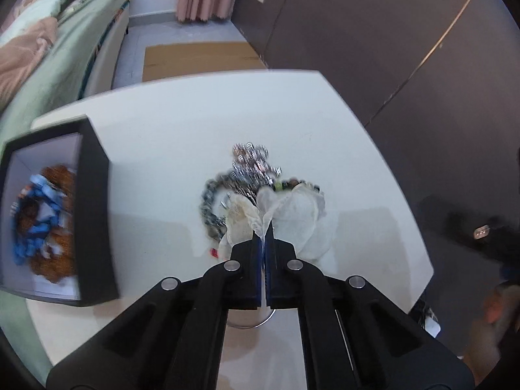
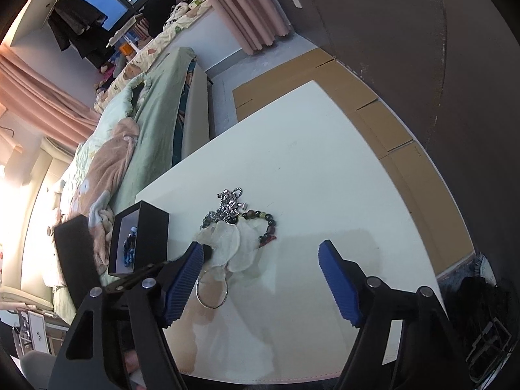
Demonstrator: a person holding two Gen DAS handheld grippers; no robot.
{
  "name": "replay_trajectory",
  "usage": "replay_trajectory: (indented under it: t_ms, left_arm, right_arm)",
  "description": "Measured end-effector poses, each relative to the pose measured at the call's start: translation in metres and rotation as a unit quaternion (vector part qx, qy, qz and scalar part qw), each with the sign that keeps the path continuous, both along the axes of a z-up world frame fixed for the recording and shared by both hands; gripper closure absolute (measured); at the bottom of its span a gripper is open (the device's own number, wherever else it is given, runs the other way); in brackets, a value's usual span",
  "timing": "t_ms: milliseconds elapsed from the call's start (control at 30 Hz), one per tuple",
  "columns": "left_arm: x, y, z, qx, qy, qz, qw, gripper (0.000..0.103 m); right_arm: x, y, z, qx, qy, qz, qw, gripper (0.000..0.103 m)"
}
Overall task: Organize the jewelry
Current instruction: 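Close the left gripper on the white flower ornament, then carry the white flower ornament into the black box and release it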
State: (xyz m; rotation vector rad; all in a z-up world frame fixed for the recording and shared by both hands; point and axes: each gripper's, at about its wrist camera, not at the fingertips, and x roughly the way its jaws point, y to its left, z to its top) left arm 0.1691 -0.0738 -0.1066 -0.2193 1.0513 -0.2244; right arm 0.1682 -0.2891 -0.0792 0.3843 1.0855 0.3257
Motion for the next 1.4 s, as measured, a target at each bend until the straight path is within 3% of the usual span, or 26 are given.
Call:
replay_trajectory:
  t_ms: [300, 400, 733, 933, 1100, 1133, 1267, 1400]
  left_arm:
    - [-0.010, 0.037, 0.038, -0.024, -0.036, 0.028, 0.9987, 0.100]
    - [-0.012, 0.048, 0.042, -0.025, -0.041, 0.039, 0.9981, 0.100]
    - [-0.015, 0.077, 0.055, -0.036, -0.058, 0.068, 0.9954, 0.100]
    - [-0.017, 0.089, 0.057, -0.042, -0.060, 0.077, 0.9944, 0.100]
    - [-0.018, 0.095, 0.056, -0.044, -0.058, 0.081, 0.9941, 0.100]
    - [-0.018, 0.096, 0.056, -0.044, -0.058, 0.081, 0.9940, 0.100]
    - [-0.019, 0.099, 0.057, -0.048, -0.058, 0.084, 0.9936, 0.100]
    - [-0.023, 0.105, 0.064, -0.052, -0.067, 0.087, 0.9926, 0.100]
  right_arm:
    - [0.001, 0.025, -0.008, -0.012, 0.010, 0.027, 1.000, 0.045]
    - [0.003, 0.035, -0.012, -0.018, 0.012, 0.035, 0.999, 0.047]
    - [0.022, 0.064, -0.028, -0.009, 0.027, 0.040, 0.999, 0.074]
    - [0.037, 0.079, -0.041, -0.037, 0.033, 0.041, 0.998, 0.077]
    - [0.043, 0.091, -0.053, -0.061, 0.043, 0.047, 0.996, 0.085]
    - [0.044, 0.091, -0.056, -0.064, 0.047, 0.048, 0.996, 0.091]
    - [0.044, 0.087, -0.053, -0.056, 0.043, 0.043, 0.997, 0.094]
    - [0.039, 0.079, -0.035, -0.012, 0.021, 0.036, 0.999, 0.095]
